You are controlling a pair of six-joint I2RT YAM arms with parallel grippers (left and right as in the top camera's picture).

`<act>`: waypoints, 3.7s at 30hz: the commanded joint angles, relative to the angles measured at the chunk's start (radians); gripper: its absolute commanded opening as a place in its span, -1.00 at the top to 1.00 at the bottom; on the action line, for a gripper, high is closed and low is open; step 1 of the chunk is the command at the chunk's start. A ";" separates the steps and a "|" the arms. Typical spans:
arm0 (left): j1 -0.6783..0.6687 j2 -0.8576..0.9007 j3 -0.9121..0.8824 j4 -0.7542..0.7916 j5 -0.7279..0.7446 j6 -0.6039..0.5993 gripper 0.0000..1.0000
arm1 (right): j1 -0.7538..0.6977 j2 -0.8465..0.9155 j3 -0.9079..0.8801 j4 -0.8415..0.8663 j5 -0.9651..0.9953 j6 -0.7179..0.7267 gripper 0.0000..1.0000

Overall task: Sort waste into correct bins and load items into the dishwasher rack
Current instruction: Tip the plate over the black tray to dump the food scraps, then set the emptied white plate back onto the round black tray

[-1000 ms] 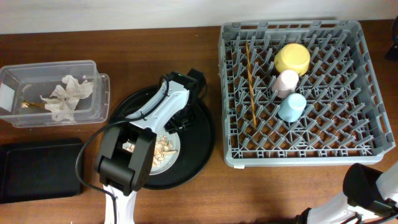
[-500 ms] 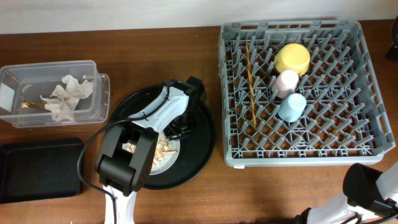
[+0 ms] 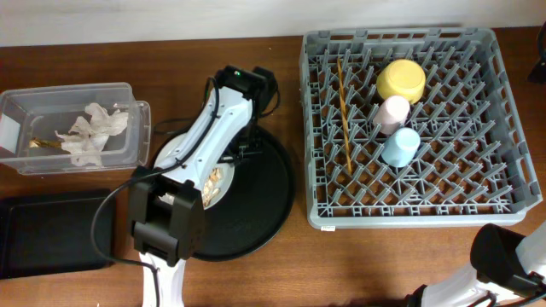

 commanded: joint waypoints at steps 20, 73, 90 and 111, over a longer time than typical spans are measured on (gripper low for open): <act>1.056 0.005 0.189 -0.114 0.492 0.385 0.99 | -0.006 0.005 0.006 -0.006 0.009 0.000 -0.97; 1.670 -0.098 -0.025 -0.127 1.106 0.661 0.99 | -0.006 0.005 0.006 -0.006 0.009 0.000 -0.97; 0.074 -0.533 -0.290 0.235 0.163 0.009 0.99 | -0.006 0.005 0.006 -0.006 0.008 0.000 -0.97; 0.285 -0.373 0.052 -0.064 -0.043 -0.005 -0.34 | -0.006 0.005 0.006 -0.007 0.009 0.000 -0.97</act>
